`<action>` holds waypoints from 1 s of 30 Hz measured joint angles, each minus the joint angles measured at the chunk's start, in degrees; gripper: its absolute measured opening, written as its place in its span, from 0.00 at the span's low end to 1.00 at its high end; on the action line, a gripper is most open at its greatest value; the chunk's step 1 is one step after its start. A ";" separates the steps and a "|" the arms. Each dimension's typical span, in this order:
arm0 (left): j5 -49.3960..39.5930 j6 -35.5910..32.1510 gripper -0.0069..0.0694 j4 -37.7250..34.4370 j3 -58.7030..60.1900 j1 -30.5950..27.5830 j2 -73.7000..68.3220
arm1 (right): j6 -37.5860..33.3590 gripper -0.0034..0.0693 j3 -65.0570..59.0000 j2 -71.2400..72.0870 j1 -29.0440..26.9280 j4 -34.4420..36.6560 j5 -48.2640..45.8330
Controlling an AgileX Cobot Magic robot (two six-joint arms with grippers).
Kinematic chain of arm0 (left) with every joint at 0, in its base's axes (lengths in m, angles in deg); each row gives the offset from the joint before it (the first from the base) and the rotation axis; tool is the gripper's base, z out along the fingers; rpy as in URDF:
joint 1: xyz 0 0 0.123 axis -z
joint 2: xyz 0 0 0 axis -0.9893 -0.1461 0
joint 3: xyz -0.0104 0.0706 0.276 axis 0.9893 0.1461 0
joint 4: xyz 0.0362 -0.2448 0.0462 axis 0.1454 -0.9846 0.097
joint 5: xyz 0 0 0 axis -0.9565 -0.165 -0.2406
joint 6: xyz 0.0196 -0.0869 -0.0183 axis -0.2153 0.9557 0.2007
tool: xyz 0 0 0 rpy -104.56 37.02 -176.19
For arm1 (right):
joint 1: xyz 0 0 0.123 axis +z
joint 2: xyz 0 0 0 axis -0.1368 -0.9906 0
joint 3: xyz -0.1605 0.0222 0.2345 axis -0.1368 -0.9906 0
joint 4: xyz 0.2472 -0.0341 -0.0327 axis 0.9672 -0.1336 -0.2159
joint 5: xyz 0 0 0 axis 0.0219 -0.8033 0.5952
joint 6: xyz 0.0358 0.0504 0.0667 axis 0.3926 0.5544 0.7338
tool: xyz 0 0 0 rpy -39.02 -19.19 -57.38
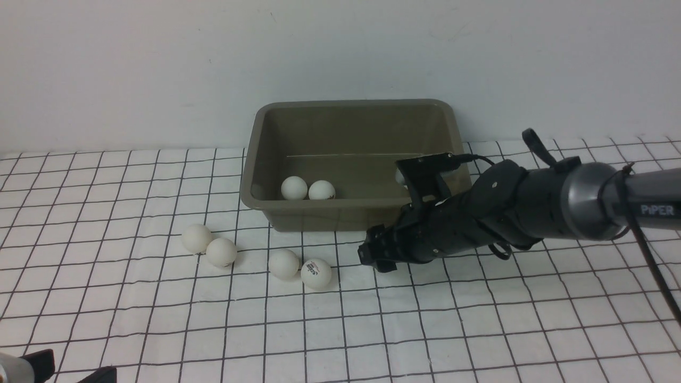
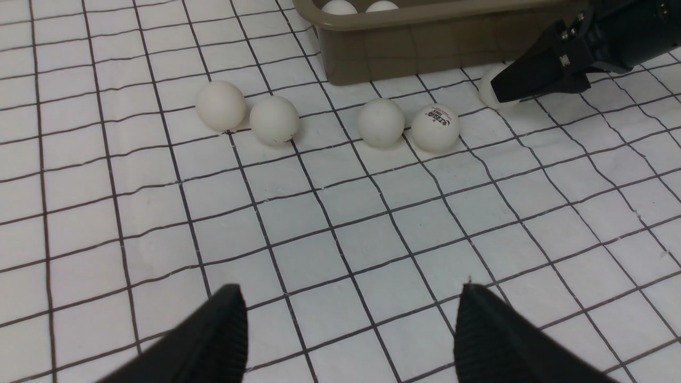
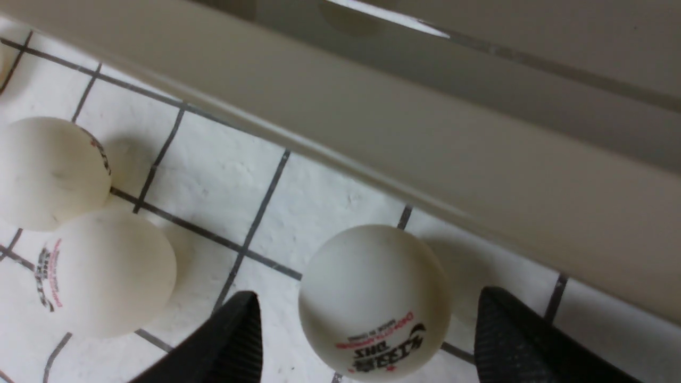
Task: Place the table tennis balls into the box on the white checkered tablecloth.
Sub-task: 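Reach for and grasp a ping pong ball on the table, then release the ping pong ball into the bin and lift the gripper away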
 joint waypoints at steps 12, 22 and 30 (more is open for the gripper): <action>0.00 0.00 0.71 0.00 0.00 0.00 0.00 | -0.78 0.52 0.27 -1.72 0.00 1.03 0.07; 0.00 0.00 0.71 0.00 0.00 0.00 0.00 | 2.26 0.53 0.26 5.23 -1.08 -9.75 -12.61; 0.00 0.00 0.71 0.00 0.00 0.00 0.00 | 7.66 0.53 0.26 16.11 -1.83 -25.47 -22.89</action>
